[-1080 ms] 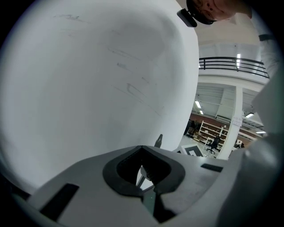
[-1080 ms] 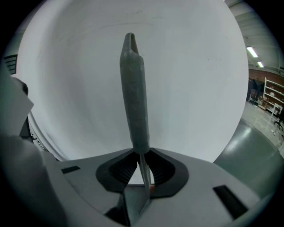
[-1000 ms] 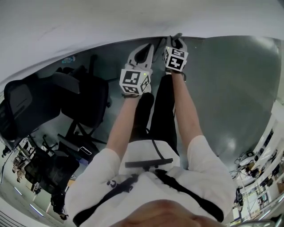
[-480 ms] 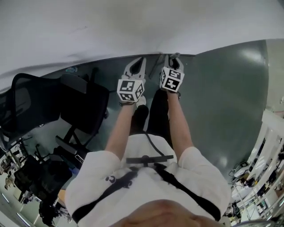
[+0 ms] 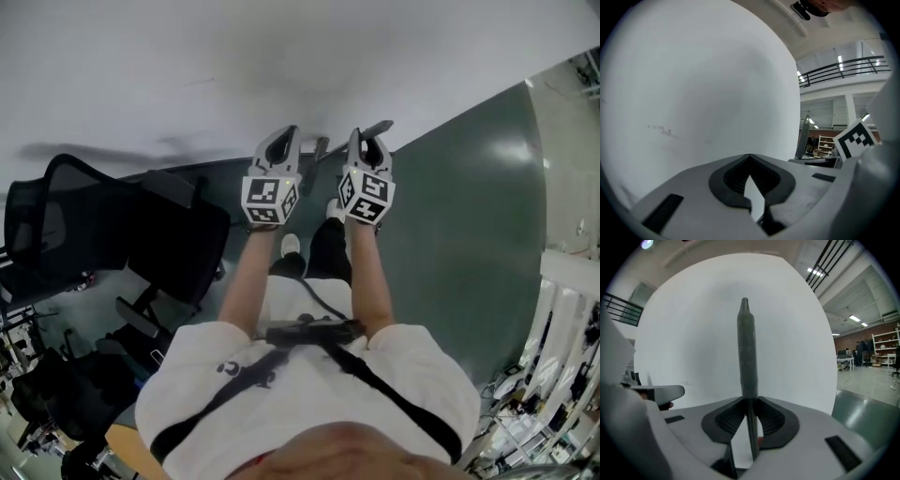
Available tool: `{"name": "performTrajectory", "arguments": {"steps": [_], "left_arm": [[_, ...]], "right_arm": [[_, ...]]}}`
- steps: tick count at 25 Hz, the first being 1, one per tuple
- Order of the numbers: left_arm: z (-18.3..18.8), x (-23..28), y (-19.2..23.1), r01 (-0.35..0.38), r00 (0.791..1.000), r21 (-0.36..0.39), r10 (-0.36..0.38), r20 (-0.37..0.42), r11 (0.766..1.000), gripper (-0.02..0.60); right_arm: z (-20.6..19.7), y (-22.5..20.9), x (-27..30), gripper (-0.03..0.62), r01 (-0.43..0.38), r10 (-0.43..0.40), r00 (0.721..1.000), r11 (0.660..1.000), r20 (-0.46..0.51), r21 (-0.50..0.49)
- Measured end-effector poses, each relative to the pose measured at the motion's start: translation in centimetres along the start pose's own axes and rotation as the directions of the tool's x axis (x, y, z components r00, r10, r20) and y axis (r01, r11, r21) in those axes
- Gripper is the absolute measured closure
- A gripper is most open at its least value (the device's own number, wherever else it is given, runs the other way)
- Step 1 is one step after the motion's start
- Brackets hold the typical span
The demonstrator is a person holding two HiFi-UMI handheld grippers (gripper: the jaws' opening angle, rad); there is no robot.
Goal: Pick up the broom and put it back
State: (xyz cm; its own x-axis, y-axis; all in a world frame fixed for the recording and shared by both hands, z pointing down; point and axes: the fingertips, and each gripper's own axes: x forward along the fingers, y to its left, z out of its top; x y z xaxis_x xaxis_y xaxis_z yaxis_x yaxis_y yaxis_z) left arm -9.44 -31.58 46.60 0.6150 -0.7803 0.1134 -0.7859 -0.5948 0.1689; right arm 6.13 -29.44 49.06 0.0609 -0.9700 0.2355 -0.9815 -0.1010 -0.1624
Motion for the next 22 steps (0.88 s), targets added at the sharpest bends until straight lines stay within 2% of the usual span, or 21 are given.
{"name": "performTrajectory", "arguments": {"steps": [6, 12, 17, 22], "left_arm": [[6.0, -2.3, -0.7, -0.023, 0.997, 0.044, 0.020, 0.072, 0.999, 0.573], [10.4, -4.8, -0.7, -0.047, 0.994, 0.093, 0.038, 0.103, 0.995, 0.572], [14.0, -7.0, -1.6, -0.047, 0.988, 0.086, 0.034, 0.152, 0.995, 0.572], [15.9, -7.3, -3.4, 0.035, 0.982, 0.055, -0.044, 0.182, 0.998, 0.574]], "right_arm": [[7.4, 2.4, -3.4, 0.499, -0.053, 0.056, 0.992, 0.998, 0.116, -0.030], [12.9, 5.2, -5.9, 0.499, -0.092, 0.104, 0.973, 0.994, 0.205, -0.066], [16.2, 6.3, -8.1, 0.499, -0.093, 0.114, 0.958, 0.991, 0.264, -0.093], [17.9, 6.0, -9.9, 0.499, -0.080, 0.105, 0.948, 0.992, 0.301, -0.097]]}}
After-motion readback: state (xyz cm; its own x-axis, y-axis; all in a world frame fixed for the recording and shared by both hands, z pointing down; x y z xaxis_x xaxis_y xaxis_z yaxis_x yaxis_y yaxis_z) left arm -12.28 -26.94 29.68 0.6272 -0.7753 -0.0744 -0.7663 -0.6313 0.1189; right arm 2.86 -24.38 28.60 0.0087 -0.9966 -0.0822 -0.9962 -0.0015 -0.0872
